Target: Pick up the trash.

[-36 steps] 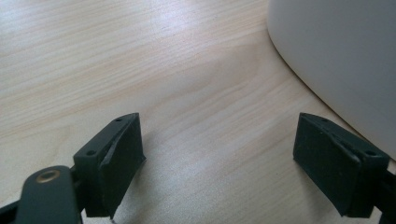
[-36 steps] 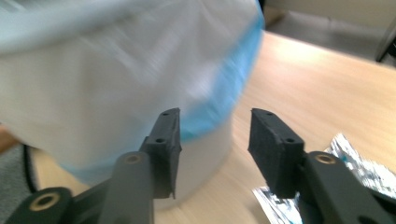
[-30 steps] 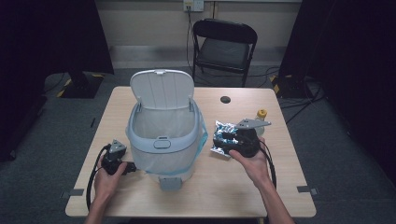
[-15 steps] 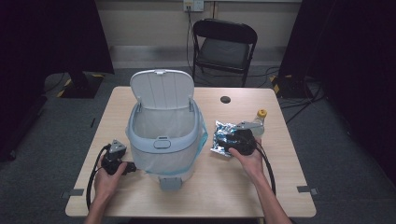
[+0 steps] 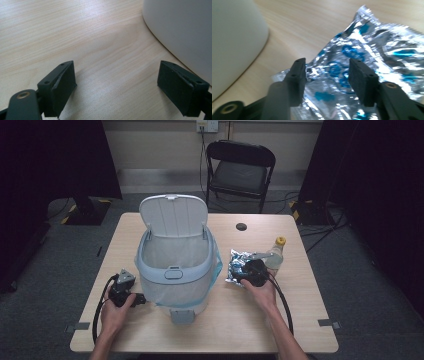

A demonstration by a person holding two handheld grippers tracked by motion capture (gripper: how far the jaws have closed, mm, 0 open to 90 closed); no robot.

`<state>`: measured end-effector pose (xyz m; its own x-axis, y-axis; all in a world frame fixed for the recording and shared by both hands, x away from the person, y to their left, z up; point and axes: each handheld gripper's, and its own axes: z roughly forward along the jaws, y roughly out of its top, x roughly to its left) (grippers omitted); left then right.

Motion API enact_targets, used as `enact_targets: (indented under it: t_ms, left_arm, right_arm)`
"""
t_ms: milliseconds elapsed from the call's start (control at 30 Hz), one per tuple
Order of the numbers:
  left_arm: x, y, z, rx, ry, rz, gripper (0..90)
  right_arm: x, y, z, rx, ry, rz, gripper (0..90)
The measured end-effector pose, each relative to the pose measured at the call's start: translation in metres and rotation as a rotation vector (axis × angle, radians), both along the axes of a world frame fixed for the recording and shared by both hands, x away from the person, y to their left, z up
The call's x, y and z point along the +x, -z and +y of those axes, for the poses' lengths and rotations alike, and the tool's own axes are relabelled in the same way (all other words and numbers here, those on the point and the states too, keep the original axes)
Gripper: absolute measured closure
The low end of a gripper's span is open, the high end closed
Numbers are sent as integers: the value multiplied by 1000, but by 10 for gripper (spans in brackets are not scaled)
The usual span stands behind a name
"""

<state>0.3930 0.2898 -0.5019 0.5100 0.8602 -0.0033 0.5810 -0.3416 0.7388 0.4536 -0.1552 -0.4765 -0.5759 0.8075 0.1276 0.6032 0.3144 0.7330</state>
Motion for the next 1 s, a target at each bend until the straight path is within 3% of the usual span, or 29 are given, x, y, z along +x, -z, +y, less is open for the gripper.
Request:
enact_targets:
  t_ms: [100, 233, 300, 400, 633, 833, 1000]
  left_arm:
    - [0, 0, 0, 2, 0, -1, 144]
    - [0, 0, 0, 6, 0, -3, 143]
    - [0, 0, 0, 3, -1, -1, 143]
    - [0, 0, 0, 1, -3, -1, 144]
    - [0, 0, 0, 5, -3, -4, 143]
    - [0, 0, 0, 5, -3, -4, 143]
    - [0, 0, 0, 7, -3, -5, 143]
  right_arm:
    - [-5, 1, 4, 12, -27, -1, 349]
    - [-8, 1, 12, 11, -65, -10, 321]
    - [-7, 4, 12, 19, -71, 3, 314]
    - [-5, 11, 13, -8, -79, 37, 310]
    - [-7, 14, 16, -17, -96, 40, 329]
    - [-20, 15, 18, -23, -131, 21, 339]
    - [-32, 15, 15, 2, -154, 34, 425]
